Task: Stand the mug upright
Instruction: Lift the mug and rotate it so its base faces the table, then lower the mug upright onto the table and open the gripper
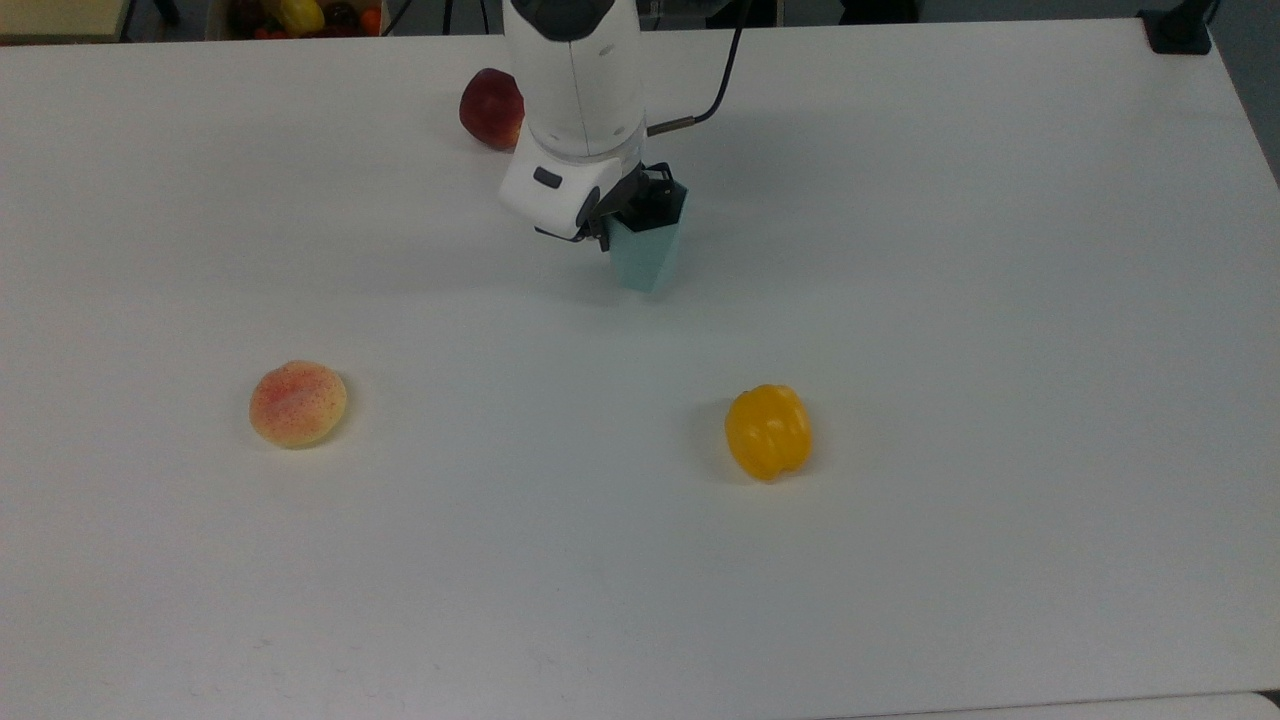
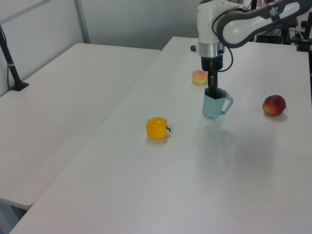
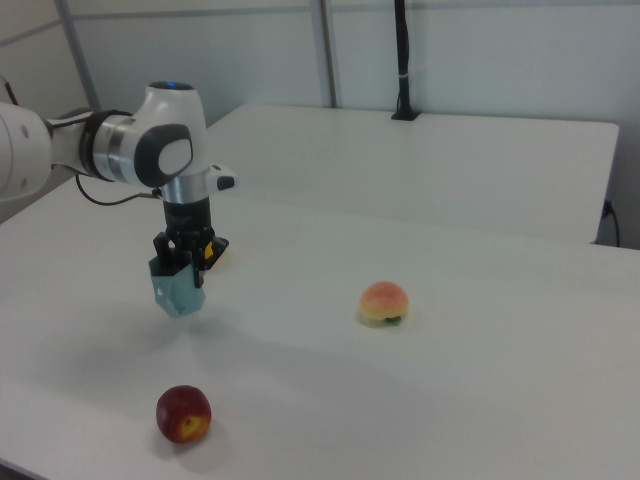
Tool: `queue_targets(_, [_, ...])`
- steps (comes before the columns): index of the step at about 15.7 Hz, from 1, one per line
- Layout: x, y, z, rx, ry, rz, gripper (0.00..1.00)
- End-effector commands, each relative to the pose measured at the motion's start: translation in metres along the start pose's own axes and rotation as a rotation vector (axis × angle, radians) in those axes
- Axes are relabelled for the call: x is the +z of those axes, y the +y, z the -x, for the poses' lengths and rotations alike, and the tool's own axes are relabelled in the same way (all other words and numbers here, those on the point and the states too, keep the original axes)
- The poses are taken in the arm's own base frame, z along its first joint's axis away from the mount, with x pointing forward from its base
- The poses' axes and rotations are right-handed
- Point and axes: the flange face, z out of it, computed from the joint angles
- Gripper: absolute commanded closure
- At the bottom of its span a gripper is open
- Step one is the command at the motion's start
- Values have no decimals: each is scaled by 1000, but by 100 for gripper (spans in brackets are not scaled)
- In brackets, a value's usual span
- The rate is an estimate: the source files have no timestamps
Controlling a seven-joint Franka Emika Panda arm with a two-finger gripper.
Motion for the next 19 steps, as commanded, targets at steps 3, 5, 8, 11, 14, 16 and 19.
queue_targets(3, [46, -1, -8, -123, -42, -37, 100])
queue_targets(5, [52, 0, -10, -121, -40, -37, 100])
queue_targets(8, [49, 2, -11, -107, -28, -35, 55])
queue_targets(11, [29, -2, -8, -80, -9, -27, 0])
queue_targets(14, [-7, -7, 3, -48, 17, -18, 0])
queue_targets(16, [-44, -14, 14, -28, 35, -11, 0])
queue_targets(19, [-106, -28, 36, 52, 49, -6, 0])
